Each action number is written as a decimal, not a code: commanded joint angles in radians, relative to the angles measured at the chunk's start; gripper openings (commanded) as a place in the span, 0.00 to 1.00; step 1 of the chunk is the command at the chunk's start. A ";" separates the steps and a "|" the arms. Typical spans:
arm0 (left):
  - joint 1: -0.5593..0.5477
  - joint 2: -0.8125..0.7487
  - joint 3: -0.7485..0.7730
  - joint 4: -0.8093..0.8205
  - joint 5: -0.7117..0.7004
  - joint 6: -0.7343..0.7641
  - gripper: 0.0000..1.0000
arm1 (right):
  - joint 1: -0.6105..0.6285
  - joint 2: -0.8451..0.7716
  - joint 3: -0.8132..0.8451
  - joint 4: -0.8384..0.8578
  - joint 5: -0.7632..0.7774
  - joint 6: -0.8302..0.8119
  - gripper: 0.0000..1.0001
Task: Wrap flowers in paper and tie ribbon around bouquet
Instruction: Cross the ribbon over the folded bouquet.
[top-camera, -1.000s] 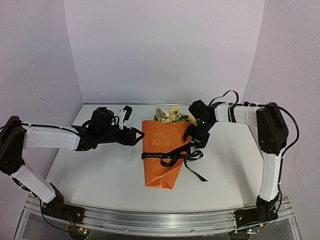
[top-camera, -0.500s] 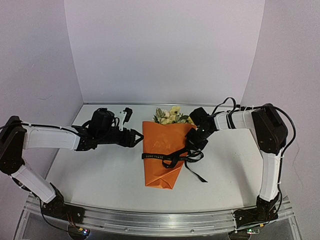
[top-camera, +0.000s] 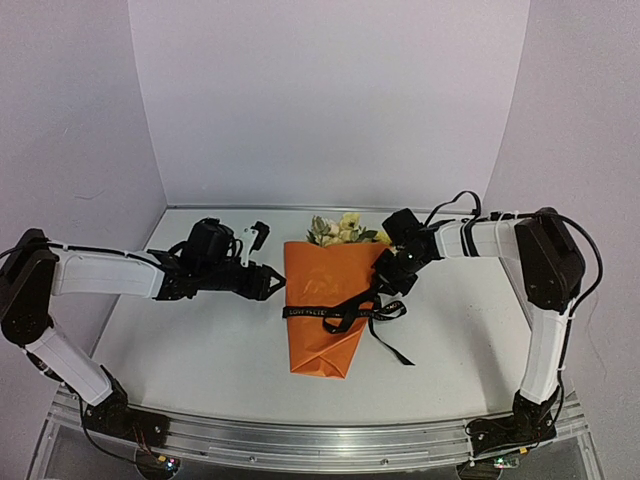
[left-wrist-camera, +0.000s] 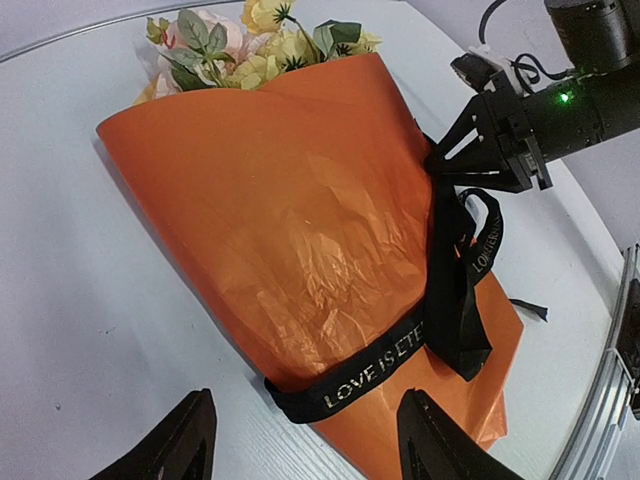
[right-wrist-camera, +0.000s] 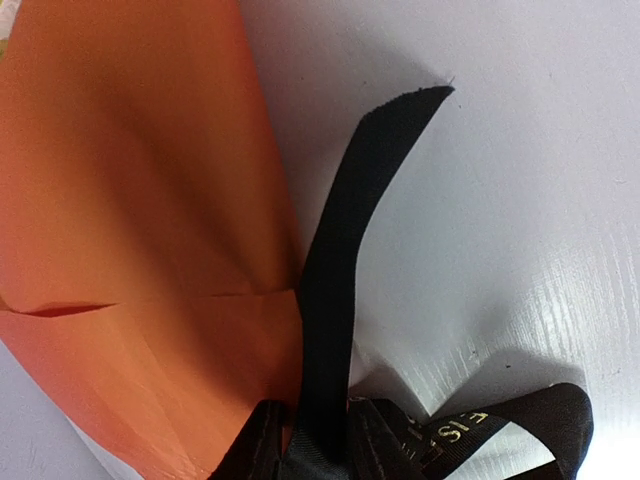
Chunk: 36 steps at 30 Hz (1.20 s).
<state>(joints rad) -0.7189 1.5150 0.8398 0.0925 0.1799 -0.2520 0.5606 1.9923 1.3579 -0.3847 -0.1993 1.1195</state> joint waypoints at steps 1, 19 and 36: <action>0.001 0.007 0.057 -0.008 -0.010 0.030 0.64 | -0.005 -0.053 -0.012 0.008 0.006 -0.023 0.23; 0.001 0.061 0.096 0.000 0.041 0.097 0.50 | -0.005 -0.114 -0.030 -0.063 0.013 -0.078 0.09; -0.019 0.148 0.103 -0.025 0.166 0.552 0.47 | -0.005 -0.182 0.139 -0.282 0.013 -0.283 0.00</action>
<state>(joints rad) -0.7223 1.6166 0.9106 0.0964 0.3233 0.1341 0.5606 1.8500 1.3706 -0.5835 -0.1941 0.9526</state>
